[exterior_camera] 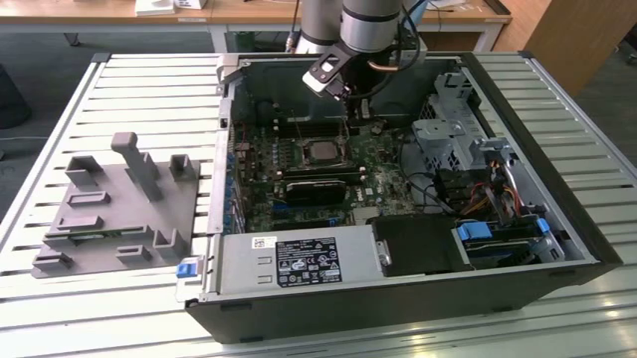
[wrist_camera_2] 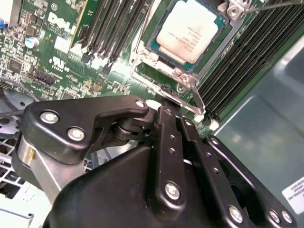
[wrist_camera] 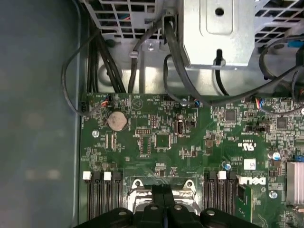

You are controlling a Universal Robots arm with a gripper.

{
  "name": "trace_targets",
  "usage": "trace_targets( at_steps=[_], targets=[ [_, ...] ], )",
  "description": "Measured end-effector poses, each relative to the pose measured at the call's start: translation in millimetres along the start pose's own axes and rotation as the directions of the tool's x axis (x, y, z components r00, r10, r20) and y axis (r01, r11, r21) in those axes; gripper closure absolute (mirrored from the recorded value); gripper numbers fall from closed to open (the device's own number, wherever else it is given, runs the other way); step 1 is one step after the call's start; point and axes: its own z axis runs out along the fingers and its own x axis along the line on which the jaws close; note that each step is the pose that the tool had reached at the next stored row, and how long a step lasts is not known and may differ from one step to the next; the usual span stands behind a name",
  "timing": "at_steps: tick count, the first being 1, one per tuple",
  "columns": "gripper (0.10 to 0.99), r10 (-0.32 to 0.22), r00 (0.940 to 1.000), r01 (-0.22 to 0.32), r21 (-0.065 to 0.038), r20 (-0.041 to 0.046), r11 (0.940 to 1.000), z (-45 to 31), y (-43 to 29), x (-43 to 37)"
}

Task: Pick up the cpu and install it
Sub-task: 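Close the cpu cover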

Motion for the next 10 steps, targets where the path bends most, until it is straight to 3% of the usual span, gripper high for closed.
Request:
trace_targets(
  at_steps=[4, 10],
  targets=[
    [0.980, 0.000, 1.0000, 0.000, 0.000, 0.0001, 1.0000, 3.2, -7.6, 0.1],
    [0.980, 0.000, 1.0000, 0.000, 0.000, 0.0000, 1.0000, 9.3, -28.2, 0.2]
  ],
)
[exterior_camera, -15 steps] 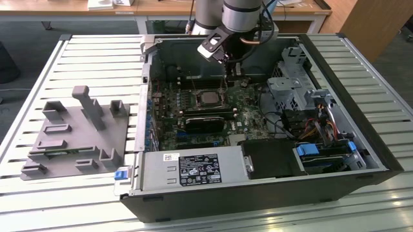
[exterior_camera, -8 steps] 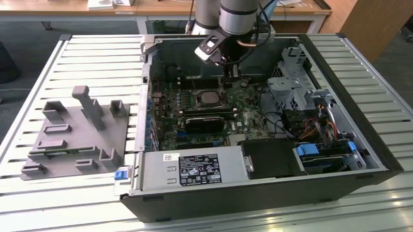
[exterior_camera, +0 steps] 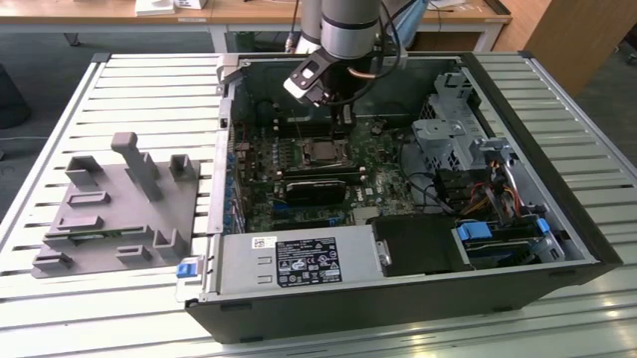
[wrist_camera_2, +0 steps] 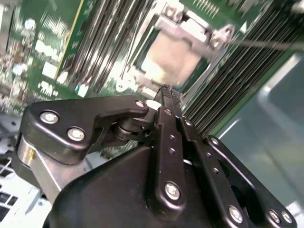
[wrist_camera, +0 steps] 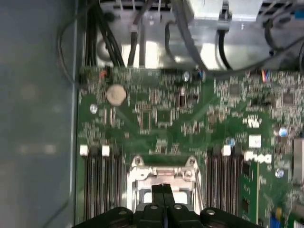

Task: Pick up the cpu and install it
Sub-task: 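Close the cpu cover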

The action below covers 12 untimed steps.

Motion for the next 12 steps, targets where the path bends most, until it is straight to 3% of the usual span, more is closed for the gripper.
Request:
trace_targets(
  at_steps=[6, 12],
  targets=[
    [0.980, 0.000, 1.0000, 0.000, 0.000, 0.0001, 1.0000, 4.7, -18.3, 0.1],
    [0.980, 0.000, 1.0000, 0.000, 0.001, 0.0000, 1.0000, 13.8, -28.0, 0.1]
  ],
)
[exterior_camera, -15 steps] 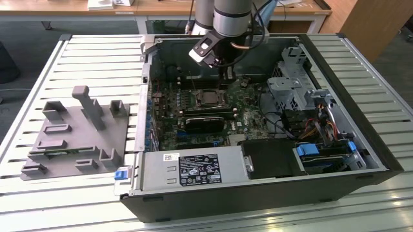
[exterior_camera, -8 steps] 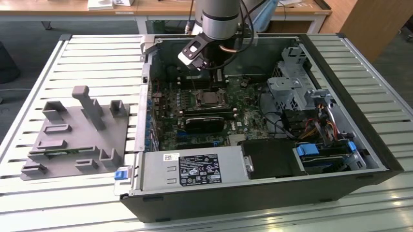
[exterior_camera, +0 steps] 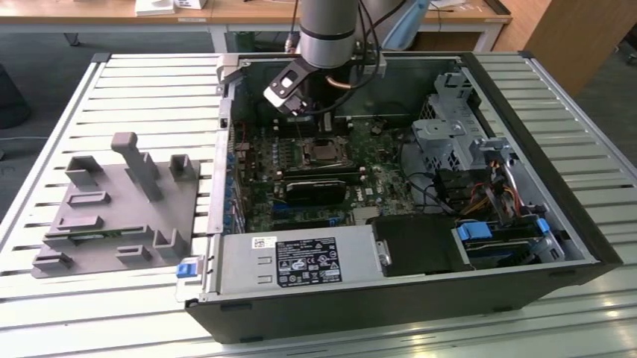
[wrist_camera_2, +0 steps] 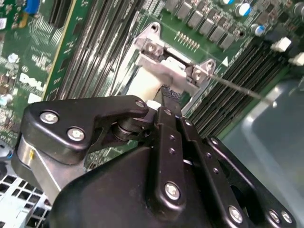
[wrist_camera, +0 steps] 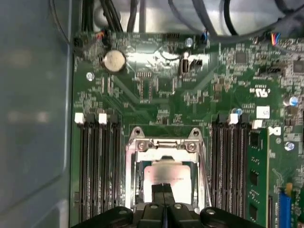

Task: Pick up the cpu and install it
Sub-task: 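Close the cpu cover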

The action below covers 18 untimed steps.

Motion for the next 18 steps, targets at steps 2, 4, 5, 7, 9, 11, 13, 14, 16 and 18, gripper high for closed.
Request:
trace_targets(
  at_steps=[2, 4, 5, 7, 9, 11, 13, 14, 16, 18],
  targets=[
    [0.980, 0.000, 1.0000, 0.000, 0.000, 0.0000, 1.0000, 2.2, -3.9, 0.0],
    [0.980, 0.000, 1.0000, 0.000, 0.000, -0.0001, 1.0000, 4.2, -7.6, 0.0],
    [0.980, 0.000, 1.0000, 0.000, 0.000, 0.0002, 1.0000, 4.6, -9.2, 0.0],
    [0.980, 0.000, 1.0000, 0.000, 0.000, 0.0000, 1.0000, 5.6, -11.1, 0.0],
    [0.980, 0.000, 1.0000, 0.000, 0.000, 0.0000, 1.0000, 7.3, -11.5, 0.1],
    [0.980, 0.000, 1.0000, 0.000, 0.001, 0.0001, 1.0000, 9.6, -11.6, 0.1],
    [0.980, 0.000, 1.0000, 0.000, 0.001, 0.0003, 1.0000, 11.5, -11.7, 0.0],
    [0.980, 0.000, 1.0000, 0.000, 0.001, 0.0007, 1.0000, 12.2, -11.8, 0.0],
    [0.980, 0.000, 1.0000, 0.000, 0.002, 0.0014, 1.0000, 13.2, -11.1, -0.1],
    [0.980, 0.000, 1.0000, 0.000, 0.001, -0.0011, 1.0000, 14.0, -8.2, 0.2]
  ],
)
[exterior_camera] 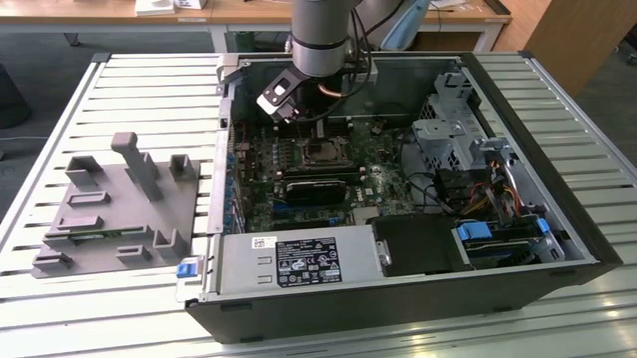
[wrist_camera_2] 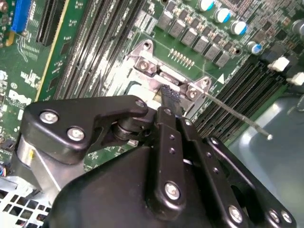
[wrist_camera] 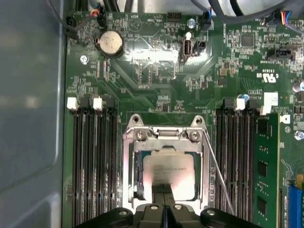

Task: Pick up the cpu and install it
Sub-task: 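Close the cpu cover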

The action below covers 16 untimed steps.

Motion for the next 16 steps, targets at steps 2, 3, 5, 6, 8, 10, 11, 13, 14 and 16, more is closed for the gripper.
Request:
trace_targets(
  at_steps=[2, 3, 5, 6, 8, 10, 11, 13, 14, 16],
  targets=[
    [0.980, 0.000, 1.0000, 0.000, 0.000, -0.0011, 1.0000, -0.1, 1.8, -0.2],
    [0.980, 0.000, 1.0000, 0.000, 0.000, -0.0017, 1.0000, 0.0, 1.9, -0.2],
    [0.980, 0.000, 1.0000, 0.000, -0.001, -0.0033, 1.0000, -2.0, 2.1, 0.0],
    [0.980, 0.000, 1.0000, 0.000, -0.001, -0.0039, 1.0000, -4.3, 2.2, 0.1],
    [0.980, 0.000, 1.0000, 0.000, 0.000, -0.0024, 1.0000, -9.2, 2.1, -0.2],
    [0.980, 0.000, 1.0000, 0.000, 0.000, -0.0027, 1.0000, -9.2, 2.5, -0.1],
    [0.980, 0.000, 1.0000, 0.000, 0.000, -0.0026, 1.0000, -9.3, 3.1, -0.1],
    [0.980, 0.000, 1.0000, 0.000, 0.000, -0.0025, 1.0000, -9.3, 4.6, -0.1],
    [0.980, 0.000, 1.0000, 0.000, 0.000, -0.0026, 1.0000, -9.2, 5.4, -0.2],
    [0.980, 0.000, 1.0000, 0.000, 0.000, -0.0025, 1.0000, -9.1, 7.4, -0.1]
  ],
)
